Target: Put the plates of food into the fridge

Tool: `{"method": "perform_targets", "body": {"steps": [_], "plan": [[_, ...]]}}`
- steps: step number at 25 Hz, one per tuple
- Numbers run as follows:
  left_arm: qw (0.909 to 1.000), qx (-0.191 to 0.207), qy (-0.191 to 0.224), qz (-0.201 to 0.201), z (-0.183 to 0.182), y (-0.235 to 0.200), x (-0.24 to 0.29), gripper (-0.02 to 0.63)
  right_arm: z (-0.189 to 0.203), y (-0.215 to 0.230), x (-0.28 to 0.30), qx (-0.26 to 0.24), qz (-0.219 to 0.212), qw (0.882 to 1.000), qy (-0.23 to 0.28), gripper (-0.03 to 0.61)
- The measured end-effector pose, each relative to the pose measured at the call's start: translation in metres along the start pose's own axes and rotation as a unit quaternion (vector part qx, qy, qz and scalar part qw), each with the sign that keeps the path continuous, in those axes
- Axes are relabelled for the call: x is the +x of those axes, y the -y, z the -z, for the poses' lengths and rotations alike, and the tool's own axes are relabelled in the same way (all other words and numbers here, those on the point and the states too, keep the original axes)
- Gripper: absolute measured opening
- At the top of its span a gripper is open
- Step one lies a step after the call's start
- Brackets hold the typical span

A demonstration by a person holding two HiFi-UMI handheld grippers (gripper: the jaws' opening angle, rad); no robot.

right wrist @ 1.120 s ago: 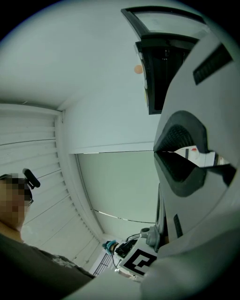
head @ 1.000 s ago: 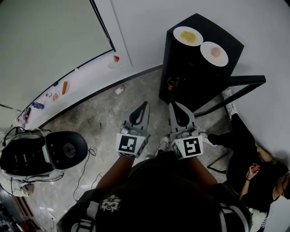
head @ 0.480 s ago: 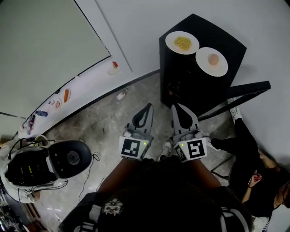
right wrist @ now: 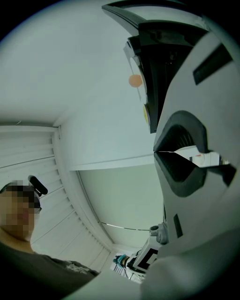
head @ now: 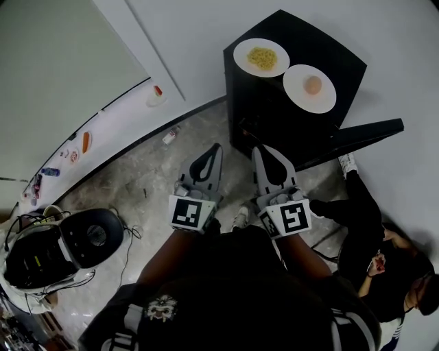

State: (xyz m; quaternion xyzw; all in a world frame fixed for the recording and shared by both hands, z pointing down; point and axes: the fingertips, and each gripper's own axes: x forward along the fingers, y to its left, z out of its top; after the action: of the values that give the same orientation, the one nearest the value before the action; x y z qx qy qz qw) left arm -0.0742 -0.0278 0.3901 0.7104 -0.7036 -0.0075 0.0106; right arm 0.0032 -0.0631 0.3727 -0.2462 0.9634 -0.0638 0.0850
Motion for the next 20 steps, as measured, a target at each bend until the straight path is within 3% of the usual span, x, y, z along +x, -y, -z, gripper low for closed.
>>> {"method": "perform_targets", "body": {"steps": [7,13,20], "plan": [[0.999,0.017,0.009,0.041,0.004,0.004,0.032,0.021,0.018,0.017,0.004,-0.047,0.037,0.998,-0.008,0.025],[0.9945,0.025,0.026,0.098,0.012,0.041,0.005,0.021,0.026,0.007,-0.055,-0.051,0.101,0.993,0.011,0.025],[0.9894,-0.007,0.011,0.145,-0.002,-0.031,0.091,0.021,0.019,0.043,0.044,-0.063,0.158,0.985,-0.02,0.025]]}}
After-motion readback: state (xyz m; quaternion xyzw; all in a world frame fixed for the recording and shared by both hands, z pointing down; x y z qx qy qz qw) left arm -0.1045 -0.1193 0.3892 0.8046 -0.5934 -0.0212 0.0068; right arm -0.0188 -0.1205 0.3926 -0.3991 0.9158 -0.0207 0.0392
